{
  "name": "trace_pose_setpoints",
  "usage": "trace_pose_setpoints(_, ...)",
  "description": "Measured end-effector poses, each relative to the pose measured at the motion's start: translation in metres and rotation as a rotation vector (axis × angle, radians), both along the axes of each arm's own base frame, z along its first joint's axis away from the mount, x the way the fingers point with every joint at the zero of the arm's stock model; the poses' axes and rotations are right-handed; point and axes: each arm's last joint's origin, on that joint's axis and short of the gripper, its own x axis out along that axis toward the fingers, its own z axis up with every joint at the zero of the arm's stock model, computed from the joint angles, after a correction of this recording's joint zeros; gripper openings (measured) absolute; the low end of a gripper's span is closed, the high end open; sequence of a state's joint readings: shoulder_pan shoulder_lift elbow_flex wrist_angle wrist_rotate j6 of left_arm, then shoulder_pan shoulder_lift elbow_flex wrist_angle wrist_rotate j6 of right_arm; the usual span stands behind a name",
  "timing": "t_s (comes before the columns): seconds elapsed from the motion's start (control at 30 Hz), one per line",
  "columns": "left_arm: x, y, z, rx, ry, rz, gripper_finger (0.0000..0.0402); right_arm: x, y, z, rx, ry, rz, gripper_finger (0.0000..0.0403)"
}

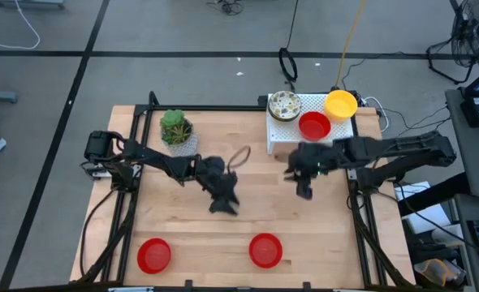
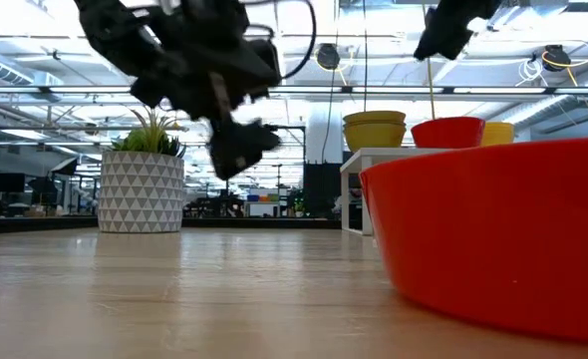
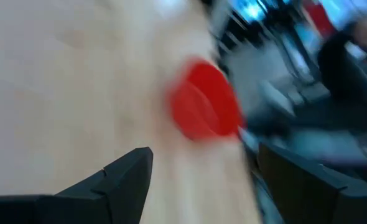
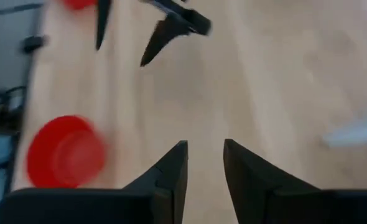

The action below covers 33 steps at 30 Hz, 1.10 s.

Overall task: Pick & Place Mini bowls
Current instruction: Stack the red bowl on top of the red bowl on the shelf

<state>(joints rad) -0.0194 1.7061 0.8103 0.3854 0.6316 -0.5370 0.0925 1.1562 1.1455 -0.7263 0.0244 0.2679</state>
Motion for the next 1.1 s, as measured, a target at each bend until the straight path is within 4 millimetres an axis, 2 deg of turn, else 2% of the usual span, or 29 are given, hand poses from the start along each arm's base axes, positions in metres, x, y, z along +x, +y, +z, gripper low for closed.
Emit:
trace_pose_setpoints(0.1,-0.004,-0.030,0.000,-0.038,0.023,-0.113,0.0279,0.005,0.020,-0.004,-0.031,-0.078,0.123,0.0091)
trace_pose_setpoints(0.23,-0.014,-0.069,-0.002,-0.082,0.108,-0.180,0.0258,0.009,0.037,-0.008,-0.093,-0.188,0.257,0.0095)
trace_pose_setpoints(0.37,-0.025,-0.097,-0.004,-0.164,0.255,-0.193,0.0233,0.011,0.045,-0.009,-0.114,-0.263,0.309,0.0099)
trace_pose_setpoints(0.53,-0.040,-0.129,-0.005,-0.272,0.448,-0.201,0.0201,0.011,0.047,-0.009,-0.117,-0.269,0.314,0.0104)
trace_pose_setpoints(0.7,-0.056,-0.156,-0.005,-0.372,0.641,-0.170,0.0178,0.011,0.047,-0.009,-0.175,-0.276,0.361,0.0111)
trace_pose_setpoints(0.9,-0.072,-0.180,-0.006,-0.493,0.874,-0.017,0.0173,0.011,0.046,-0.009,-0.268,-0.287,0.437,0.0118)
trace_pose_setpoints(1.1,-0.085,-0.198,-0.007,-0.536,0.969,0.058,0.0172,0.011,0.045,-0.009,-0.355,-0.298,0.503,0.0124)
